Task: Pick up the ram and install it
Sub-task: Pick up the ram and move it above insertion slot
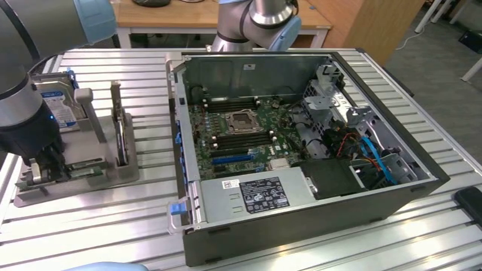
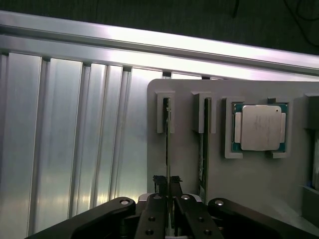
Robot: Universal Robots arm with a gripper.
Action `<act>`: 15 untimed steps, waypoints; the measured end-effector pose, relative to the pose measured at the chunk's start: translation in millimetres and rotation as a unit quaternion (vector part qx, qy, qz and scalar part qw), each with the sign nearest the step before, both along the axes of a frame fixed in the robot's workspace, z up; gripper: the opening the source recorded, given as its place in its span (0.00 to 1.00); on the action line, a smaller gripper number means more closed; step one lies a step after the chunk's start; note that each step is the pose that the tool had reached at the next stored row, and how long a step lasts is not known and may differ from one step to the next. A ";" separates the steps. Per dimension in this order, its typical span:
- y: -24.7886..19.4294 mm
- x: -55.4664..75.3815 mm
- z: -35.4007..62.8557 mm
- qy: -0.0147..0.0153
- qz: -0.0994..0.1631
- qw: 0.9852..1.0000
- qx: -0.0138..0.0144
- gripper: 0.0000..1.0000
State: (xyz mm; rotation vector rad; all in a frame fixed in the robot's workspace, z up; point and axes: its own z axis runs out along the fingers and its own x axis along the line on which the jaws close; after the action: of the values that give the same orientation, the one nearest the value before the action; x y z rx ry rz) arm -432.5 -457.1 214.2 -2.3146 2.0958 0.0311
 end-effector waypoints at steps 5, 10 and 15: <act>0.0 0.0 7.2 0.000 0.000 1.000 0.000 0.13; 0.0 0.0 15.7 0.000 0.000 1.000 0.001 0.13; 0.0 0.0 25.4 0.001 0.000 1.000 0.001 0.13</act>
State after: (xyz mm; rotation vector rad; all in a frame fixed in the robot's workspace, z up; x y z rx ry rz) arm -432.5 -457.1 239.6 -2.3143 2.0956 0.0340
